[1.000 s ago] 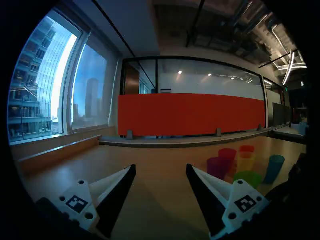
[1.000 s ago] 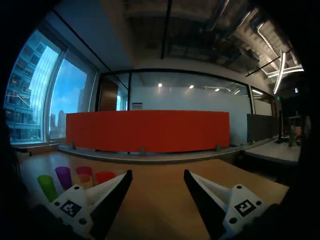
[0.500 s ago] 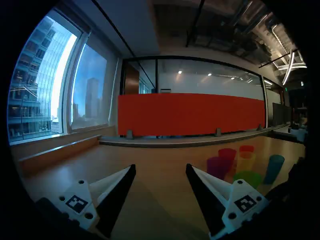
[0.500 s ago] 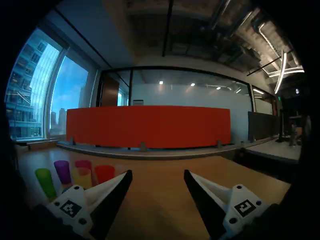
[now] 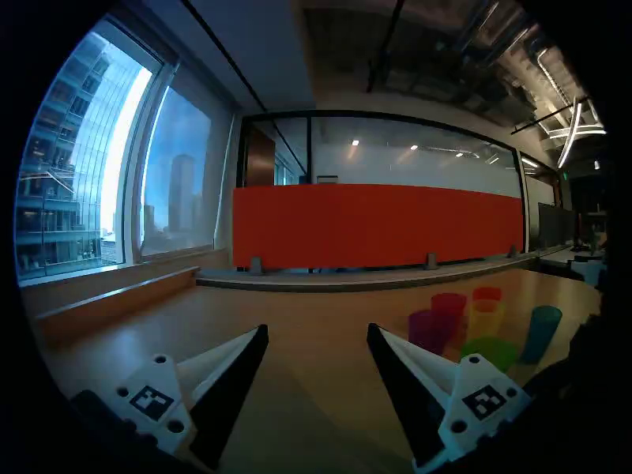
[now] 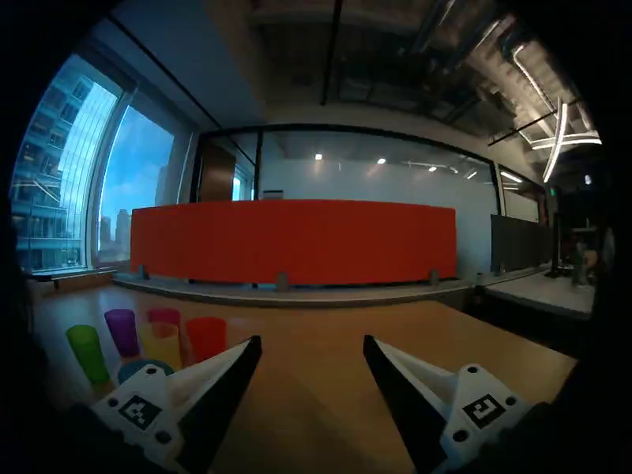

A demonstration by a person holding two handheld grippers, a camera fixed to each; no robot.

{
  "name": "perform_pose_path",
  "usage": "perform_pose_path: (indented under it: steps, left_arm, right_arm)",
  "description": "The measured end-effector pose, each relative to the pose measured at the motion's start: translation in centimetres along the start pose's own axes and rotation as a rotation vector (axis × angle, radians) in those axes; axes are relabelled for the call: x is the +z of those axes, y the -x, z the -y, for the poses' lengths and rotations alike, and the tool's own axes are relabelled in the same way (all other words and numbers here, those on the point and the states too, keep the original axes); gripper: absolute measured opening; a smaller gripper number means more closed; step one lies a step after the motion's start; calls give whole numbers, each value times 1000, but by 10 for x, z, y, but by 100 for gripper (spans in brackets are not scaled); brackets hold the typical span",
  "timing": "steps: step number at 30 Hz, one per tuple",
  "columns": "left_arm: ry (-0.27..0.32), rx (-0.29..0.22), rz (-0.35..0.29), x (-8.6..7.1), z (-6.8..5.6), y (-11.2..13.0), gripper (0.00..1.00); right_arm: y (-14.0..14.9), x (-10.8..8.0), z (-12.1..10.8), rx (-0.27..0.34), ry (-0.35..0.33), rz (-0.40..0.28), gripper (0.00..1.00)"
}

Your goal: Pour water

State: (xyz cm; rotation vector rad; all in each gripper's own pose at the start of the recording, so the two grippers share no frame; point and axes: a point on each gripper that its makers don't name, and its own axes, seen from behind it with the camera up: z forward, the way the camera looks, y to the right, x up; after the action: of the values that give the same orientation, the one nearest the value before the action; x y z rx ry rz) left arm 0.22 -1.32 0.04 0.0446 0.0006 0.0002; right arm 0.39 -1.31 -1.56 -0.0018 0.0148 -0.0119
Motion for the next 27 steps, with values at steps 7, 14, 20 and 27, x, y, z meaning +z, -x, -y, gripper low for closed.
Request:
perform_pose_path:
  steps: [7,14,20,27]
  left_arm:
    - [0,0,0,0,0,0,93]
    - [0,0,0,0,0,0,93]
    - [0,0,0,0,0,0,93]
    - [0,0,0,-1,0,0,93]
  right_arm:
    - [4,0,-6,-6,8,4,100]
    - [7,1,-5,8,11,11,100]
    - [6,3,-8,10,13,13,100]
    - [6,6,-9,10,7,13,100]
